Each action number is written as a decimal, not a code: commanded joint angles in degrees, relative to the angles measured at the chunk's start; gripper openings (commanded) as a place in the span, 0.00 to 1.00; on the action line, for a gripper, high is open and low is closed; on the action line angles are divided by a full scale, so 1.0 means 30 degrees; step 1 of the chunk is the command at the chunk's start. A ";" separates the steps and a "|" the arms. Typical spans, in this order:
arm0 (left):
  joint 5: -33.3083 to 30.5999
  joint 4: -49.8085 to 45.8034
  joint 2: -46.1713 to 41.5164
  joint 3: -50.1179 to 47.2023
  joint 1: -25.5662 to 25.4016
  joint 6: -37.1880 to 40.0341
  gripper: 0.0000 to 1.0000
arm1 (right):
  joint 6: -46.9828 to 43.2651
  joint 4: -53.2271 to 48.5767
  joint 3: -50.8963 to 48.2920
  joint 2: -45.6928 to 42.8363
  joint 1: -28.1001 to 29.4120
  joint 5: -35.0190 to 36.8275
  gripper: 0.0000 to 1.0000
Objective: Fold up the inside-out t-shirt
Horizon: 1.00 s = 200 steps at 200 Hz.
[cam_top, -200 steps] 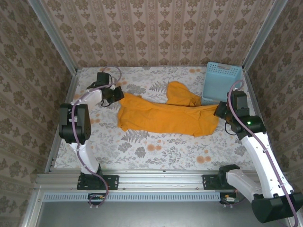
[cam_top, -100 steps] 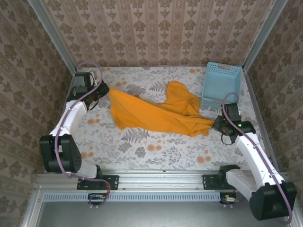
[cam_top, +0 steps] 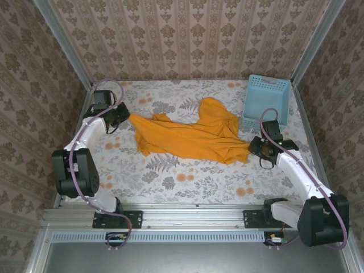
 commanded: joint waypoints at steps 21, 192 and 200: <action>0.0316 -0.0204 0.0140 0.0751 -0.0105 0.0210 0.00 | -0.0594 0.0459 -0.0442 -0.0344 0.0120 -0.0106 0.36; -0.0243 -0.0972 -0.3401 0.2202 0.1727 -0.0831 0.00 | -0.3887 -0.9422 0.9060 -0.5594 0.0238 0.2957 0.00; -0.0346 -0.0545 -0.4548 0.1838 0.1954 -0.0981 0.00 | -0.4000 -0.9360 0.9481 -0.6073 0.0223 0.2579 0.00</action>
